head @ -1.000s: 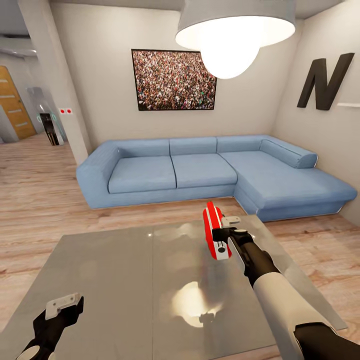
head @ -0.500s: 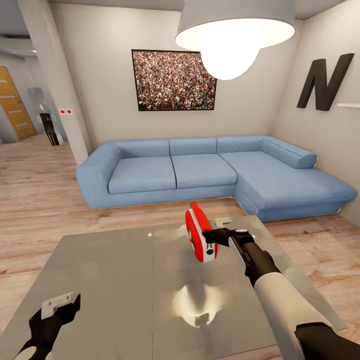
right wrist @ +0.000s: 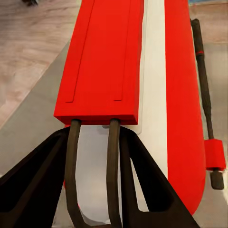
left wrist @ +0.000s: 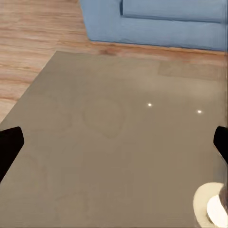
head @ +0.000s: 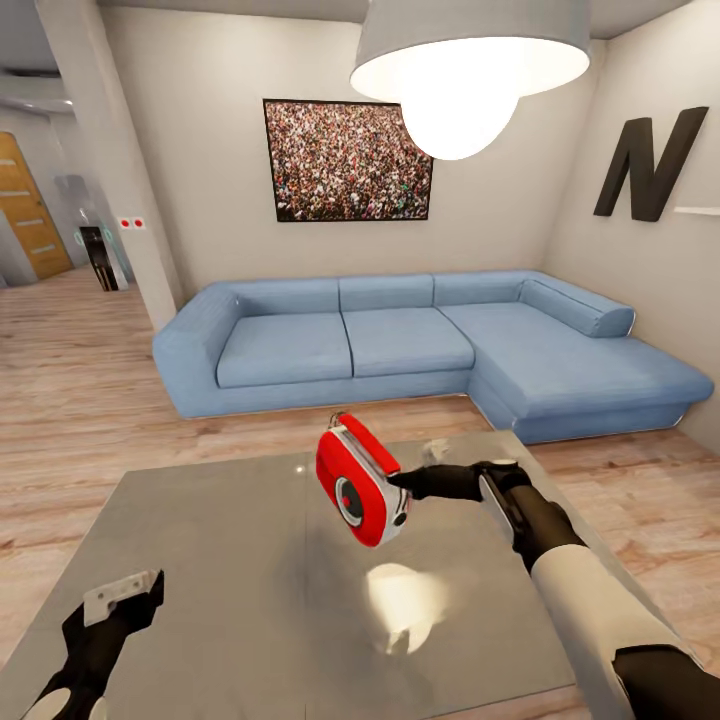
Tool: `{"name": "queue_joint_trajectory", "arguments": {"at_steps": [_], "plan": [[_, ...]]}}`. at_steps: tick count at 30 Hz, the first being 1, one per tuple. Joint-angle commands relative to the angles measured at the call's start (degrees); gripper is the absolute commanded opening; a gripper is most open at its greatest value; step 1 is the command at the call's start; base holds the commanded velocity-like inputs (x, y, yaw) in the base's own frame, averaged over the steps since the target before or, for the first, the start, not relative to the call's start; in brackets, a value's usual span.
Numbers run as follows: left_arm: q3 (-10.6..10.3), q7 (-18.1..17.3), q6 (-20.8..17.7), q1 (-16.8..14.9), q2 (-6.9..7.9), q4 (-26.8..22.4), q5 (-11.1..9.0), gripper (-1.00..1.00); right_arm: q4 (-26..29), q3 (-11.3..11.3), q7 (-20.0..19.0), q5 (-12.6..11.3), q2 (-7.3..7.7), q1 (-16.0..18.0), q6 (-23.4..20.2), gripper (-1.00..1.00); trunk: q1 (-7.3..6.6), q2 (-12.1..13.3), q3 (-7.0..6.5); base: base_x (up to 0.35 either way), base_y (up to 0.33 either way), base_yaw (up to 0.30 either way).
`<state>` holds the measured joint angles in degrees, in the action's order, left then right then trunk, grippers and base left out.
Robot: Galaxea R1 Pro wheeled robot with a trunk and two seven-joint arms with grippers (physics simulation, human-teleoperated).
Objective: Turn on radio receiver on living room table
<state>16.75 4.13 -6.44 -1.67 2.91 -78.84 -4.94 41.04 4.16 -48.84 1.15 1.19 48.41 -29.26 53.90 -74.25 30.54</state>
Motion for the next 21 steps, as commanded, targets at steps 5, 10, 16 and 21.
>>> {"name": "queue_joint_trajectory", "arguments": {"at_steps": [5, 10, 16, 21], "plan": [[-1.95, -8.30, -0.37, 0.00, -0.48, -0.55, -0.06, 1.00, -0.02, -0.04, -15.07, 0.79, 3.35, 0.02, 0.79, -1.00, 0.00, 0.00, 0.00, 0.000, 0.000, 0.000], [-9.13, -13.43, -0.52, 0.00, -2.74, -0.37, 0.02, -1.00, -0.07, 0.20, -18.19, 0.87, 3.86, 0.02, 0.94, -1.00, 0.00, 0.00, 0.00, 0.000, 0.000, 0.000], [-11.43, -12.93, -0.34, 0.00, -5.53, 0.09, -2.37, -1.00, -0.11, -0.06, -18.29, 0.76, 3.90, 0.02, 0.96, -1.00, 0.00, 0.00, 0.00, 0.000, 0.000, 0.000], [-13.14, -11.46, -1.17, 0.00, -6.93, 0.66, -8.82, -1.00, -0.16, -0.26, -18.28, 0.68, 3.91, 0.02, 0.96, -1.00, 0.00, 0.00, 0.00, 0.000, 0.000, 0.000]]}}
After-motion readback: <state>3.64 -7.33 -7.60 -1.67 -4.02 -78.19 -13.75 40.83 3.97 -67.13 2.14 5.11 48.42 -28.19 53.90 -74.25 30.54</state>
